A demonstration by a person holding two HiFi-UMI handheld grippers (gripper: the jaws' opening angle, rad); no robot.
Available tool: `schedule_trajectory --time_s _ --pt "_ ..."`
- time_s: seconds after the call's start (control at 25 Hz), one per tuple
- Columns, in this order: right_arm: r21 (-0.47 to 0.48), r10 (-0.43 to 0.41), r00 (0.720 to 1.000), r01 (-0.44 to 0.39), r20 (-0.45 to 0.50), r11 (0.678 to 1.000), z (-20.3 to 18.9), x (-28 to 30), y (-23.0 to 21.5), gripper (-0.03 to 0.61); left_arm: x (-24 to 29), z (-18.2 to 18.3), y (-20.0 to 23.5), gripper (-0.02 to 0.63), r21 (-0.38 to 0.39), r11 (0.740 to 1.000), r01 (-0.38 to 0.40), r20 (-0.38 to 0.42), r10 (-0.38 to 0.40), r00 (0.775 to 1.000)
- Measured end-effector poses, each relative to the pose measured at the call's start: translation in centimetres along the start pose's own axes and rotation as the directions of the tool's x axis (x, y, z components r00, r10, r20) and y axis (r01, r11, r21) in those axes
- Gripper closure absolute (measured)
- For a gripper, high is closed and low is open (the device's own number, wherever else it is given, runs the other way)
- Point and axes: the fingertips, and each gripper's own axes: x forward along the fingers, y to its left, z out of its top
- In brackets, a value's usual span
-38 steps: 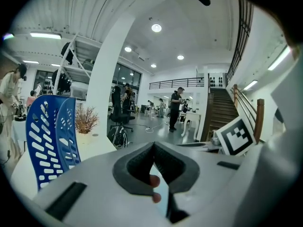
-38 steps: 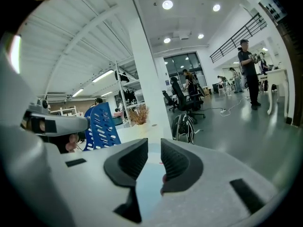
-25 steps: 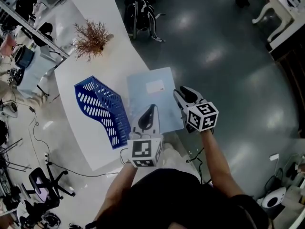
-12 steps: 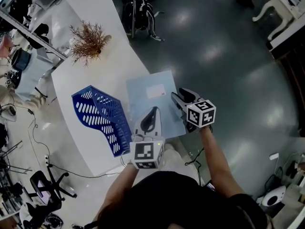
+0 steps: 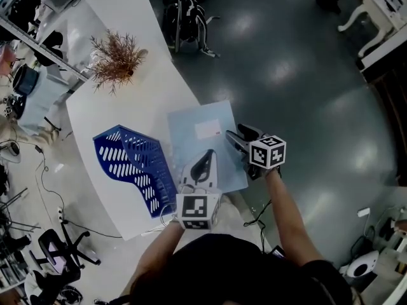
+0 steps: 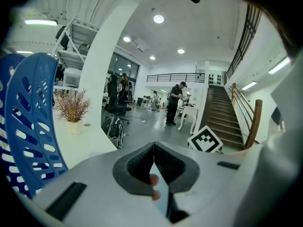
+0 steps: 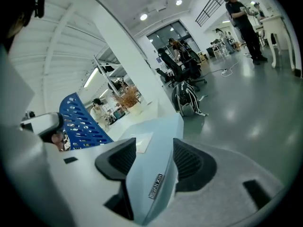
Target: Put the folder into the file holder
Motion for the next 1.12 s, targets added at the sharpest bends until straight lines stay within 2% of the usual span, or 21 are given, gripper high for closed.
schedule_trajectory --time_s 0.16,0.52,0.92,1.12 --pt "0.041 0.019 1.000 -0.018 -0.016 0.999 -0.5 0.8 -0.8 0.343 0.5 -0.8 0.1 0.607 0.014 1.000 0.010 -0.032 -0.009 0.999" --pt "0.141 0.087 0.995 -0.080 -0.046 0.987 -1.5 2.4 -1.9 0.298 1.6 -1.8 0.3 0.607 0.015 1.000 0.025 -0.047 -0.024 0.999" --pt "0.285 0.209 0.978 -0.193 -0.025 0.939 -2.0 3.3 -2.2 0.270 2.4 -3.0 1.2 0.607 0.005 1.000 0.021 -0.085 -0.020 0.996" --pt "0.313 0.259 0.965 -0.236 -0.034 0.920 -2.3 4.2 -2.1 0.265 3.0 -3.5 1.3 0.607 -0.003 1.000 0.025 -0.103 -0.025 0.994"
